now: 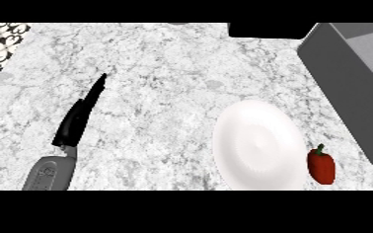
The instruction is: Pick the eggplant from the plate and place it in the cardboard box
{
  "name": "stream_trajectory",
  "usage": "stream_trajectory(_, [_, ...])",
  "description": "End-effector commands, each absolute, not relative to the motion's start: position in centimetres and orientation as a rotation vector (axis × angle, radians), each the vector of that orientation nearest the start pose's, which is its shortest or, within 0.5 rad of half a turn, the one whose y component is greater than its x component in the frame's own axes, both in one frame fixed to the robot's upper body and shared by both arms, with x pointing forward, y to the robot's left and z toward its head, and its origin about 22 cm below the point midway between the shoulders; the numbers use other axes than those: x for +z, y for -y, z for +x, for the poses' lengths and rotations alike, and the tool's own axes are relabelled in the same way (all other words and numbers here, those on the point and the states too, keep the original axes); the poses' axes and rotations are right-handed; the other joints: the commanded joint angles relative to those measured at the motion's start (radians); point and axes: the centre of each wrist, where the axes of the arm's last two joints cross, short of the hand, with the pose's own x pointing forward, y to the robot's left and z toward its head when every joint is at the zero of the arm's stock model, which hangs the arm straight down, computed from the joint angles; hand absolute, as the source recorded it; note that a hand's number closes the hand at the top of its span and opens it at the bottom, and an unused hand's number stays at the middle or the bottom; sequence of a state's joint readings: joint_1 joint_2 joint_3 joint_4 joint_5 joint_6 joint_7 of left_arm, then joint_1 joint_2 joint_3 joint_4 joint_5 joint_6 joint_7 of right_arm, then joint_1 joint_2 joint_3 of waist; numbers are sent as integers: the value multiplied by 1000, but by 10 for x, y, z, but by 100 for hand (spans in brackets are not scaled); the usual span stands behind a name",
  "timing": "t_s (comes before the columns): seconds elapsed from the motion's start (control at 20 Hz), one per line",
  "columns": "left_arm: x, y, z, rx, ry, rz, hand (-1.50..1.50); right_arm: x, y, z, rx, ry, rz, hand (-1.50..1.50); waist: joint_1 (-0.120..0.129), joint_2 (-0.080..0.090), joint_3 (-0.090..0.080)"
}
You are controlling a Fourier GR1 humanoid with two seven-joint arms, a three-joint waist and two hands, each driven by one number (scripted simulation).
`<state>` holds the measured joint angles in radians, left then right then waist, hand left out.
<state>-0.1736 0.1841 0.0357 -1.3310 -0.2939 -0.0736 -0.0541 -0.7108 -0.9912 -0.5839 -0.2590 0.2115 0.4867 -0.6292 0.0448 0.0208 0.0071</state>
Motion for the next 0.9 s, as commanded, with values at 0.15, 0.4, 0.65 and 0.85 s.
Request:
stream_trajectory(0.15, [5,-280,286,-437,1509,292,0,147,601,243,-11,1880,-483,-150,-3,4,5])
stream_trajectory(0.4, [7,-263,286,-446,1518,276,0,152,607,235,-79,1891,-516,-150,7,5,7])
stream_trajectory(0.65, [1,-266,284,-440,1521,286,0,148,616,217,-80,1880,-522,-150,-1,9,11])
stream_trajectory(0.85, [3,-269,287,-455,1516,291,0,147,615,217,-65,1883,-568,-150,6,13,10])
